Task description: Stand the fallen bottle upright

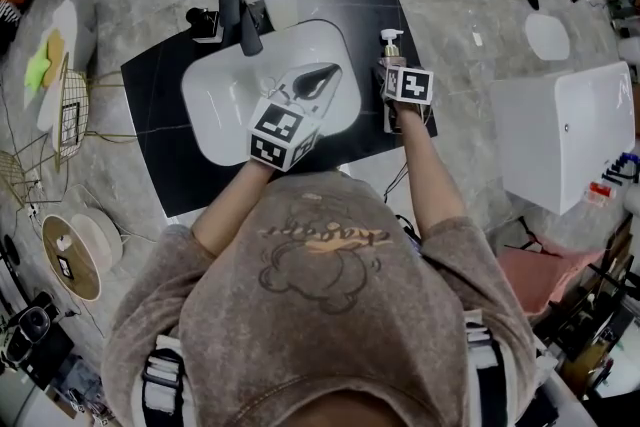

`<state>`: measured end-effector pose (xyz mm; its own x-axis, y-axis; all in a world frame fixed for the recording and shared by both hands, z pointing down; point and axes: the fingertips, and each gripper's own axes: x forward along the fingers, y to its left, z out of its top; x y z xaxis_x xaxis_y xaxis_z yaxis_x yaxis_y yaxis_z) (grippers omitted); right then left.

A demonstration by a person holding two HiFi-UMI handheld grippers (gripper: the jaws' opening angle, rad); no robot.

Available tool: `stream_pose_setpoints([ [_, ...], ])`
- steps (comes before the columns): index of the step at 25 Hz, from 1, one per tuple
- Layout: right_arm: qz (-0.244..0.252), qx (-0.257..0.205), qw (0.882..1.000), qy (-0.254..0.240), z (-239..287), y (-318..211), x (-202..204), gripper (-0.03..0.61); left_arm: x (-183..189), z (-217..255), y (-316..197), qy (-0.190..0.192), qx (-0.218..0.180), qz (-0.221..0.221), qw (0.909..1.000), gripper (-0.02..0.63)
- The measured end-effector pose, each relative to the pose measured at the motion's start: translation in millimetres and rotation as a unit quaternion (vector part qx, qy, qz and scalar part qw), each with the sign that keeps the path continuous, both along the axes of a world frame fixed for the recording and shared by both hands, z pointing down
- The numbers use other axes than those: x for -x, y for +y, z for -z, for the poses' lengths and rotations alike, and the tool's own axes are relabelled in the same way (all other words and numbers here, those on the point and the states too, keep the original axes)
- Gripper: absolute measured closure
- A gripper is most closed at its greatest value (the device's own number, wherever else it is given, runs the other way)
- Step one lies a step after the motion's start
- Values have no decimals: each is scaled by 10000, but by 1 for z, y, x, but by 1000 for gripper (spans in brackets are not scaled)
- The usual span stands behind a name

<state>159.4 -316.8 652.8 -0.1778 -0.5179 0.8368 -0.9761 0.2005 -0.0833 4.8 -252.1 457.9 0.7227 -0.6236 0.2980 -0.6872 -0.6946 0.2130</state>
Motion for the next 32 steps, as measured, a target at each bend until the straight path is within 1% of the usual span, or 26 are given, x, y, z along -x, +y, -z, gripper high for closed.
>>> stream_pose_setpoints([
  [9,107,-512,9985,-183,33,-10,6,261,-1,2,4,39,-10,-43,10000,595],
  [17,84,-1047,9940,-301,64,-20,4,261,-4,5,7,84,-29,-58,9999,595],
  [28,98,-1932,9804,-380,108,-24,0,274,-5,11,10,106,-67,-59,9999,595],
  [32,103,-2151,9757,-419,121,-21,-2,279,-8,11,14,94,-76,-113,9999,595],
])
